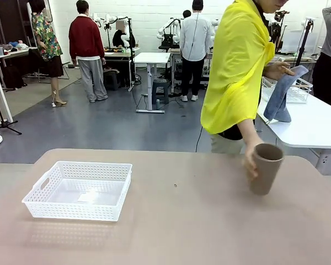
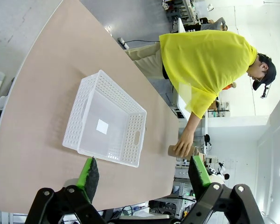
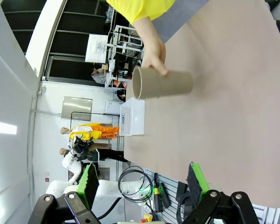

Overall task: Clean and organize the cups into the basket.
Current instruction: Pick up the Organizing basket and move it to the center of the table, then pick up the Reusable plastic cup from the right side of the table and place it inside the Organizing basket.

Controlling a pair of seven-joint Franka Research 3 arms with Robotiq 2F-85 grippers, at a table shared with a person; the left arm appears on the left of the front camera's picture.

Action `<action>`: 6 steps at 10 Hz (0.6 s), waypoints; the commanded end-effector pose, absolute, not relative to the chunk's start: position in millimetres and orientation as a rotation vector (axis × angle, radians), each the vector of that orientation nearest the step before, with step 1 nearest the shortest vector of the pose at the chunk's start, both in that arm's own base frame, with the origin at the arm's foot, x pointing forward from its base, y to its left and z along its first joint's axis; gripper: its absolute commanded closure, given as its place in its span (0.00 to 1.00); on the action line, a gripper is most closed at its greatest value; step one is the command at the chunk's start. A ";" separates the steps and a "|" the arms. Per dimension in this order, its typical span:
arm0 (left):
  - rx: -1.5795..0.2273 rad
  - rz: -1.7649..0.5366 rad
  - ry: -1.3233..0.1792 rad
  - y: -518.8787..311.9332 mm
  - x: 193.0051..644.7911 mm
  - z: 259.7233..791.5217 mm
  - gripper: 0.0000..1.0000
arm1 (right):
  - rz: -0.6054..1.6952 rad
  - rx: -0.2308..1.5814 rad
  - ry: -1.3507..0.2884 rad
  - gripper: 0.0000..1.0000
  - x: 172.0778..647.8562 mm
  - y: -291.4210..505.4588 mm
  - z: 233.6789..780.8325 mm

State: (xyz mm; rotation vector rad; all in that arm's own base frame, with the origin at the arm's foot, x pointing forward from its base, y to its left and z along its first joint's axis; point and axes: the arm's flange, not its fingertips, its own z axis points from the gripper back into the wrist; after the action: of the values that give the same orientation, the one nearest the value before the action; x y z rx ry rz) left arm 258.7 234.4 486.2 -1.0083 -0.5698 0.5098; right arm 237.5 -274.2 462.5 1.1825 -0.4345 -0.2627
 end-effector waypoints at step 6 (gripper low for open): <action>-1.018 0.504 -0.571 234.3 259.9 485.4 0.00 | -0.256 1.193 -0.440 0.00 236.4 -272.7 462.1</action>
State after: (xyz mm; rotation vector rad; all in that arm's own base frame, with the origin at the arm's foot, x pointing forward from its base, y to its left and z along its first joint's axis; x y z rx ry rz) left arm 258.7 234.4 486.2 -1.0083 -0.5698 0.5097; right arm 237.5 -274.2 462.5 1.1825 -0.4345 -0.2627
